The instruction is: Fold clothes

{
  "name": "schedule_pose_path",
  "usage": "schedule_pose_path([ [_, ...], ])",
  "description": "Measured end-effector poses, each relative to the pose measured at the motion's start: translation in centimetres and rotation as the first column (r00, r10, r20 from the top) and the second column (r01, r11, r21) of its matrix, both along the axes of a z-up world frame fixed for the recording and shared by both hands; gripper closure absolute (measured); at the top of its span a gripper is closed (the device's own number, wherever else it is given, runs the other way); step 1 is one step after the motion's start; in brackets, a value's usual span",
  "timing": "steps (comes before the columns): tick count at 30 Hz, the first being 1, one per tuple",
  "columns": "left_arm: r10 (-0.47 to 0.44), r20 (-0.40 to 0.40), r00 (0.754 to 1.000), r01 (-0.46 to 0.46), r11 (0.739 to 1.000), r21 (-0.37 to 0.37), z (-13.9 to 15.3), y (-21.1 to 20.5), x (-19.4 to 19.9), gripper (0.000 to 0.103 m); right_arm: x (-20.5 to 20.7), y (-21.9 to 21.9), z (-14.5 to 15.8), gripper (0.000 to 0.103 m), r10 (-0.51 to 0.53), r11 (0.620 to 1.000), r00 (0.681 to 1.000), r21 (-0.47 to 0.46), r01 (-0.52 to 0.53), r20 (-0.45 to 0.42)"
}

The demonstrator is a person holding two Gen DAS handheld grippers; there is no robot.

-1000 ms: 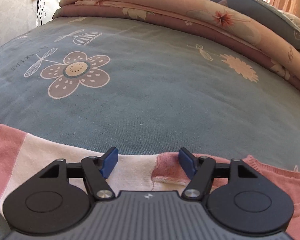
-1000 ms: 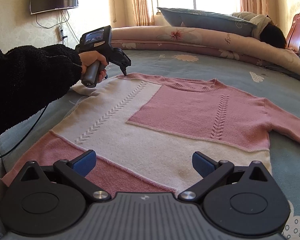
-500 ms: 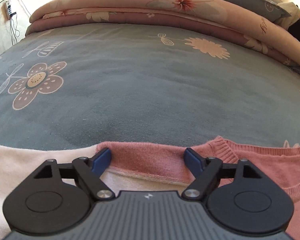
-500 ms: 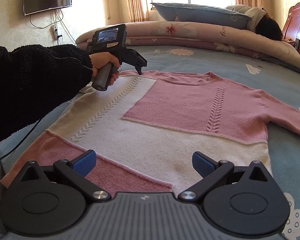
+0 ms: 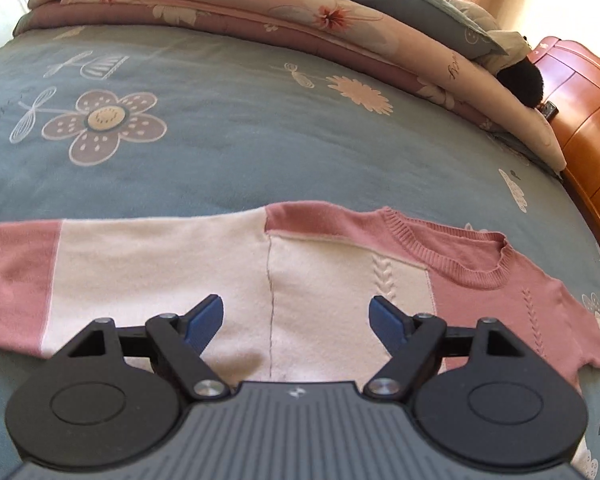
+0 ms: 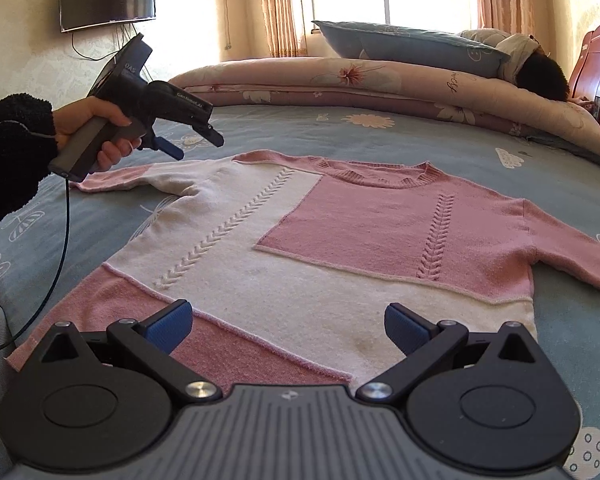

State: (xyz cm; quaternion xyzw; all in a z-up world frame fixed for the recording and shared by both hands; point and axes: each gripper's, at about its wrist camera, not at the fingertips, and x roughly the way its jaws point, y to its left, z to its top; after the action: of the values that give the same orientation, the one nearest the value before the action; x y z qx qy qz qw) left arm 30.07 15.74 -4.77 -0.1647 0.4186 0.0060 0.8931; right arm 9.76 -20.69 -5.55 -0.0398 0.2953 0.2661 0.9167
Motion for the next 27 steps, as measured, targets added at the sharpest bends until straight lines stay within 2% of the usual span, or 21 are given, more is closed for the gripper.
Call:
schedule_pose_path([
  [1,0.018,-0.021,1.000,-0.018,1.000,-0.014,-0.9,0.4,-0.1,0.023,0.1,0.1,-0.1,0.000,-0.002,1.000,1.000,-0.004,0.002,-0.002],
  [4,0.081,-0.053,0.995,-0.080,0.997,0.018,-2.7,1.6,-0.8,0.025,0.2,0.1,-0.3,0.000,-0.011,1.000,1.000,-0.010,0.011,-0.008],
  [7,0.063,-0.073,0.995,-0.065,0.998,-0.022,-2.0,2.4,-1.9,0.024,0.4,-0.1,-0.3,0.000,-0.020,1.000,1.000,-0.010,0.020,-0.013],
  [10,0.059,0.019,0.998,-0.058,0.997,-0.058,0.2,3.4,-2.3,0.021,0.3,-0.1,-0.1,0.000,-0.010,1.000,1.000,0.005,0.010,-0.017],
  [12,0.074,0.043,0.996,-0.072,0.996,-0.053,0.4,3.8,-1.8,0.021,0.1,0.1,-0.1,0.000,0.003,1.000,1.000,-0.001,-0.003,-0.013],
  [16,0.133,-0.046,0.990,-0.134,0.991,-0.020,-2.8,4.1,-0.5,0.022,0.0,0.6,-0.4,0.000,0.007,0.999,1.000,-0.040,-0.007,0.000],
  [19,0.112,-0.027,0.993,-0.112,0.994,0.012,-3.4,3.7,-2.0,0.021,0.1,0.5,-0.4,0.000,0.000,0.999,1.000,-0.041,0.000,-0.003],
  [23,0.144,-0.013,0.989,-0.143,0.988,0.060,-1.9,4.7,-2.8,0.022,0.1,0.2,-0.2,0.000,-0.001,1.000,1.000,-0.017,0.001,-0.005],
  [27,0.154,0.045,0.987,-0.157,0.984,0.087,-0.6,5.4,-2.0,0.021,0.1,0.4,-0.2,0.000,0.003,1.000,1.000,-0.022,-0.003,0.002],
])
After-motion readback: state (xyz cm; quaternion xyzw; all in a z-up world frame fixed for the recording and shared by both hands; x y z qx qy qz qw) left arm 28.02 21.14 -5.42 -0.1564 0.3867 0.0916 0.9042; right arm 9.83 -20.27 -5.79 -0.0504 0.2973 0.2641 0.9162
